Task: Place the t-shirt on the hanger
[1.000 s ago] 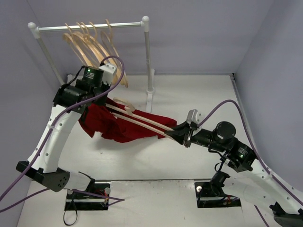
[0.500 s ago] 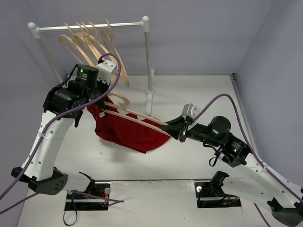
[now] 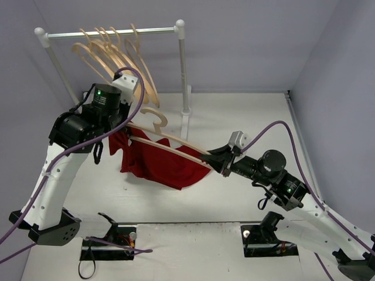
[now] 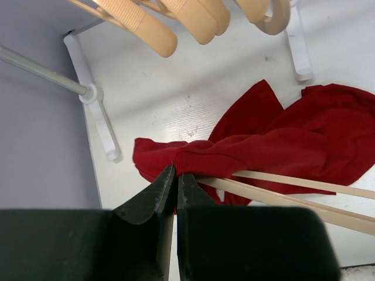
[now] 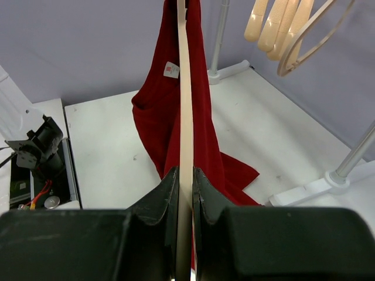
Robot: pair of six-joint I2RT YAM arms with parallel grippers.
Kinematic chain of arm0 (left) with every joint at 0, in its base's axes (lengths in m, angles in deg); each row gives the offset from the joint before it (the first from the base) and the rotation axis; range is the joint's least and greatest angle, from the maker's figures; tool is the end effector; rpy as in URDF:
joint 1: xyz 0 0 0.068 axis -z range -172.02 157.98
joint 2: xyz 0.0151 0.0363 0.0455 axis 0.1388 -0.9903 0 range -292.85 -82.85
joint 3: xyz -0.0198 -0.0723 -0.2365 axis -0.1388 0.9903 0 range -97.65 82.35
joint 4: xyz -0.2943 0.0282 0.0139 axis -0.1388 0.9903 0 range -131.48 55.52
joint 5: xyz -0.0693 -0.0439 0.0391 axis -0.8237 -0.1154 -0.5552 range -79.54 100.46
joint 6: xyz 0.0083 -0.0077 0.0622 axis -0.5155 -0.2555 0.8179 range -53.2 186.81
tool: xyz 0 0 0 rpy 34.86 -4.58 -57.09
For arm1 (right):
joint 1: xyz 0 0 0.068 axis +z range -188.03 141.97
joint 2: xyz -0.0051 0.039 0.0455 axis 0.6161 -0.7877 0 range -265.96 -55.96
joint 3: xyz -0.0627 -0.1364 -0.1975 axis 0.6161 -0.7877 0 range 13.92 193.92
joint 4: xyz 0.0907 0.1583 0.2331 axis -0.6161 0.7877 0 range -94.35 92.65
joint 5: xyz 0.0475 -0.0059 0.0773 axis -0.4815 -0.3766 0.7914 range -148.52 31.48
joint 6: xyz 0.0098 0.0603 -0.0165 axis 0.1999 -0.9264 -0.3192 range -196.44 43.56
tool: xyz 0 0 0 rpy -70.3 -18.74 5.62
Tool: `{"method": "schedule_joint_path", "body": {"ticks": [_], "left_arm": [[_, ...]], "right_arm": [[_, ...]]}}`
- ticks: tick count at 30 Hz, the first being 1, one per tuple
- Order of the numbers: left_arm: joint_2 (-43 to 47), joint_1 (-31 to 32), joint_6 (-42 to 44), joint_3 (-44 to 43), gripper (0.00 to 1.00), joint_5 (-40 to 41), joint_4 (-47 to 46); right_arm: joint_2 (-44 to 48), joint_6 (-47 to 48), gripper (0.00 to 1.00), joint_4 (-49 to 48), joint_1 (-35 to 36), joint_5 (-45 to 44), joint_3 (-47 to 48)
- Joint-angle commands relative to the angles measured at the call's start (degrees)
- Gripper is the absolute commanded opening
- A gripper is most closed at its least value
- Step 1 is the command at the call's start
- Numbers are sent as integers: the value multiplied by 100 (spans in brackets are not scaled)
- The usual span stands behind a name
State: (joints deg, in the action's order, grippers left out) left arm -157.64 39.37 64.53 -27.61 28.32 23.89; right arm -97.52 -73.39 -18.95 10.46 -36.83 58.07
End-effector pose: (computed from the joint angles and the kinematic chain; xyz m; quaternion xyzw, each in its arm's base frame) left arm 0.2270 -0.1211 0.4942 0.1403 0.8484 -0.0138 0.5103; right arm 0.1418 0.1872 0.3795 -0.3898 0.4591 0.4083 0.6860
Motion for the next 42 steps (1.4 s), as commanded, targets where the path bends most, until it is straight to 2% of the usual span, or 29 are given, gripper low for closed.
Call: {"method": "schedule_joint_path", "body": {"ticks": [1,14,23,28,30,34,38,41,42], "left_arm": [[-55,309,-222,-144,0,25,-248],[-425,667,-1828,-1528,0,-468,-305],[-1060,1063,-2132,-2947,0,-855,-296],[-1432,1641,-2207,-3644,0,-771,-338],[-1489,1845,-2207,-3652,0,-653,-470],[-1272,2226,-2124,-3038,0,-498,-1092],[-792,2267,-1913,-2062,1,24,-1503],[-519,2267,-1530,-1660,12,384,-1751],[-420,2267,-1319,-1583,21,460,-1804]], "right_arm": [[-30,3,0,-1050,47,-80,97],[174,3,0,-2572,38,-326,-257],[8,-151,0,-3366,47,-201,-174],[-179,-158,0,-3738,47,-158,78],[-215,-174,0,-3924,47,-181,80],[-180,-215,0,-4014,47,-320,-136],[122,-252,0,-4077,38,-595,-457],[271,-243,0,-4069,5,-745,-636],[285,-248,0,-4064,-33,-772,-694]]}}
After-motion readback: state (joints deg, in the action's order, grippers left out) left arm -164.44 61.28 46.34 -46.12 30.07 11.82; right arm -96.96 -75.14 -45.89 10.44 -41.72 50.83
